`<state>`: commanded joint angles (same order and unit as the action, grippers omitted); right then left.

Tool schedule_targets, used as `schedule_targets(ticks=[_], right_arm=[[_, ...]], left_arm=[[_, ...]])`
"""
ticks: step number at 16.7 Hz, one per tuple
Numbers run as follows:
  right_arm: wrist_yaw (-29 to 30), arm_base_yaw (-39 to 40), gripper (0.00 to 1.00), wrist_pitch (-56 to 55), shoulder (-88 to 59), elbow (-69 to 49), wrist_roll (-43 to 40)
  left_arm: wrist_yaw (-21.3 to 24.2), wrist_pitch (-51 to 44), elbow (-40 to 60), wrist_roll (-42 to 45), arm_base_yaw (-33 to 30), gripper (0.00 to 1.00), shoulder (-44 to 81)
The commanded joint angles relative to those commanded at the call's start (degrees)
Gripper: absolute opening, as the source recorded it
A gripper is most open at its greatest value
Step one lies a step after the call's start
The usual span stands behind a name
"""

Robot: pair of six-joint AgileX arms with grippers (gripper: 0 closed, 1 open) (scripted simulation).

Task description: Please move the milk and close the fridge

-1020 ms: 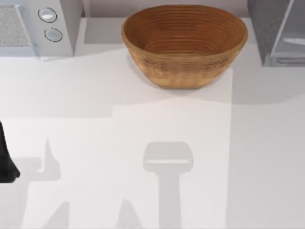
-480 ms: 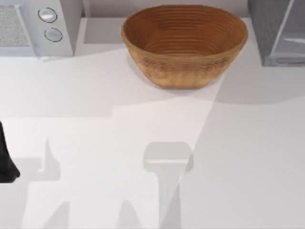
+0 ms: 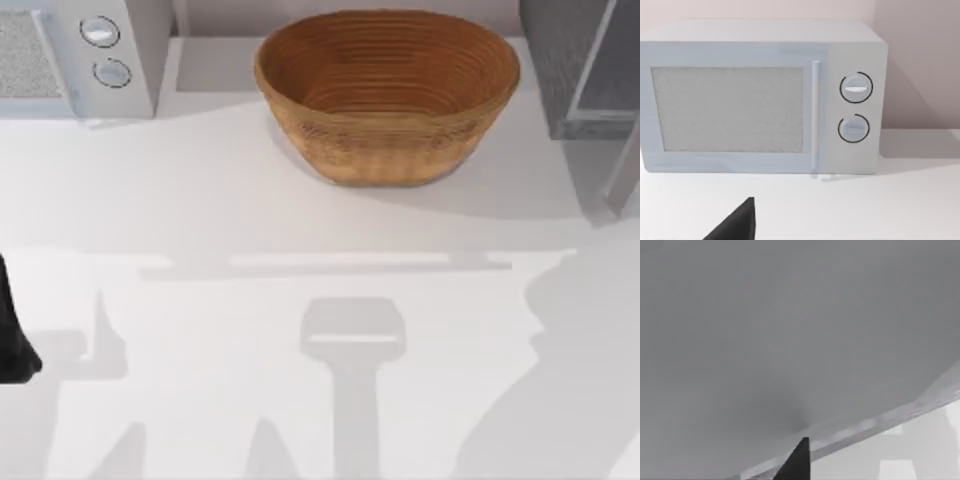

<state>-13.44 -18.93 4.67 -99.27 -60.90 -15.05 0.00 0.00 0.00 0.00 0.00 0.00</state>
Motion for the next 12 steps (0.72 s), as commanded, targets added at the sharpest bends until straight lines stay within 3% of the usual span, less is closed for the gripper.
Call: schedule_targets(ticks=[6,12], right_arm=[[10.5,15.0,1.00,-7.4,5.2,4.1,13.3],[12.4,17.3,1.00,-8.7,6.1,5.1,15.5]], left_arm=[[0.0,0.0,0.0,0.0,0.0,1.00,0.0],[0.0,0.0,0.0,0.0,0.0,1.00,0.0]])
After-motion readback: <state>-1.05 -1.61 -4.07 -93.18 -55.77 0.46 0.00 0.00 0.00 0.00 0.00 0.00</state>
